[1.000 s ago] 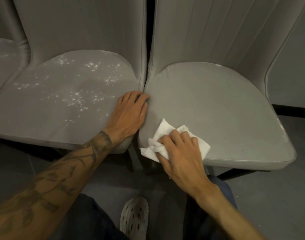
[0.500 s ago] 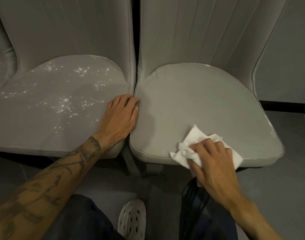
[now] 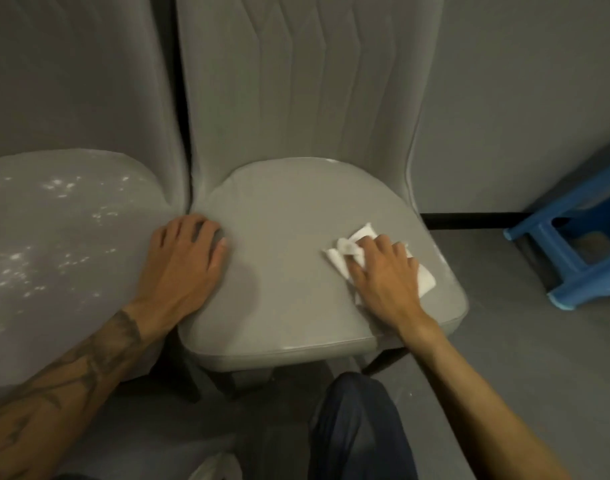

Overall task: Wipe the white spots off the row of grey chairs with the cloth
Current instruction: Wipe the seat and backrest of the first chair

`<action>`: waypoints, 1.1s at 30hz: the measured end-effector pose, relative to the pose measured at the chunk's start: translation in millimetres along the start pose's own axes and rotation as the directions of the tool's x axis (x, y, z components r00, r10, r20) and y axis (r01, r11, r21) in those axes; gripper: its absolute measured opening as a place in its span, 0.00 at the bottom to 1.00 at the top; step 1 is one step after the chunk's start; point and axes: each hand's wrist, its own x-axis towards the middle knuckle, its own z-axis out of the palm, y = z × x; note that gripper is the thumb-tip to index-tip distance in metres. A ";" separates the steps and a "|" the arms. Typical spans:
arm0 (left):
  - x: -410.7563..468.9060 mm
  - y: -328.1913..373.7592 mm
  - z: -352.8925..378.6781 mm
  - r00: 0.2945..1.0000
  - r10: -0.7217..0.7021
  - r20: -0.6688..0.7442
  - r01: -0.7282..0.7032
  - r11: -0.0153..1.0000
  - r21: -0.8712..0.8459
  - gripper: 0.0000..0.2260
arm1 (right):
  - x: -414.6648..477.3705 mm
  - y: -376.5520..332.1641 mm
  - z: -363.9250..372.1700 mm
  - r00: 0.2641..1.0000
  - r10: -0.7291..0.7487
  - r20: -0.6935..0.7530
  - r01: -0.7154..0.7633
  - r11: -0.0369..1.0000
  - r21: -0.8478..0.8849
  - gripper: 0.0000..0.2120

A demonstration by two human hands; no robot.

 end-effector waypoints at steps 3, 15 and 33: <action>-2.9 -3.1 4.0 0.999 -0.014 -0.033 0.013 0.999 -0.029 0.17 | 33.1 47.7 -8.2 0.985 0.171 -0.028 -0.172 0.982 -0.072 0.17; -2.8 -13.0 19.2 0.995 0.009 -0.104 -0.014 0.999 -0.051 0.15 | 24.8 123.9 -13.0 0.937 0.349 0.024 -0.346 0.914 0.211 0.14; -5.1 -11.7 19.1 0.994 0.012 -0.108 -0.018 0.999 -0.049 0.17 | 37.7 124.2 -20.3 0.921 0.379 0.092 -0.389 0.875 0.288 0.12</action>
